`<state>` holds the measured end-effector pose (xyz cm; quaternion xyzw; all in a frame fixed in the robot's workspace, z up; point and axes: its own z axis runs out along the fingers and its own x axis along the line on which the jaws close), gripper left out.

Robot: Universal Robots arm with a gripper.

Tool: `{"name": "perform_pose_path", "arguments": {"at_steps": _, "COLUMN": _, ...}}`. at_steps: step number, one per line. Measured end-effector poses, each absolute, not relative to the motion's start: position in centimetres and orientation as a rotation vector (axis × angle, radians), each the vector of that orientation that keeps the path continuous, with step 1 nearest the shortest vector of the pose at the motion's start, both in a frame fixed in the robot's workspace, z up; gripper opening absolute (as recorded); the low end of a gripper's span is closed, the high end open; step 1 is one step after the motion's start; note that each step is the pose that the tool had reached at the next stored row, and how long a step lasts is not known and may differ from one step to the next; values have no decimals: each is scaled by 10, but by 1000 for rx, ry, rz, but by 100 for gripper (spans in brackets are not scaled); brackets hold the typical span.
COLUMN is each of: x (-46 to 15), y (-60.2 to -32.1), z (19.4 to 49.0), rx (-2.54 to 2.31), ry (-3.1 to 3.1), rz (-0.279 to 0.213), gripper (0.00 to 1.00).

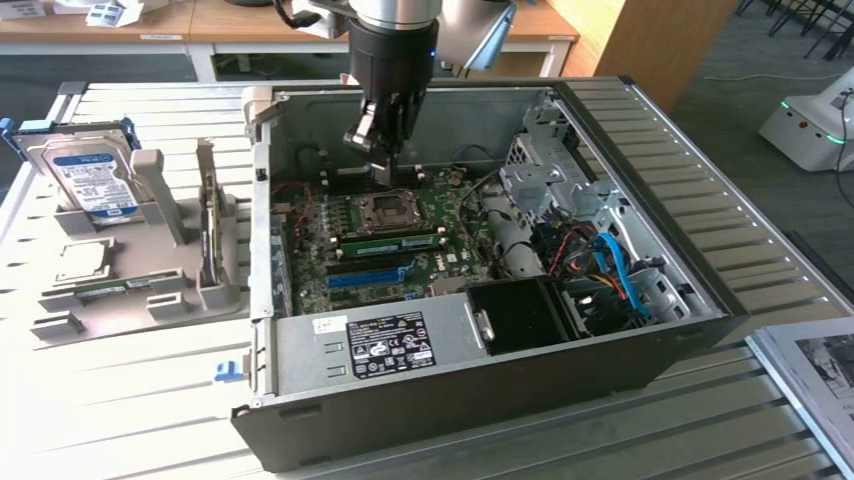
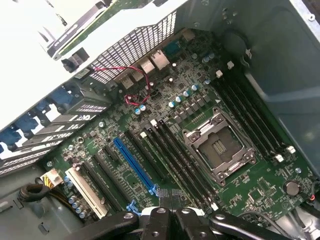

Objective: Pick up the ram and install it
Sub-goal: 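Press down the ram until it locks into place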

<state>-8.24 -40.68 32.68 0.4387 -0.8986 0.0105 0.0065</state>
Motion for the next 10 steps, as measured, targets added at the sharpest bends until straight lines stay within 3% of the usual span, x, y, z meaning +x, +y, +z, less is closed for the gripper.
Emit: {"name": "perform_pose_path", "arguments": {"at_steps": 10, "x": -82, "y": -407, "z": 327, "rx": 1343, "ry": -2825, "rz": 33, "gripper": 10}}
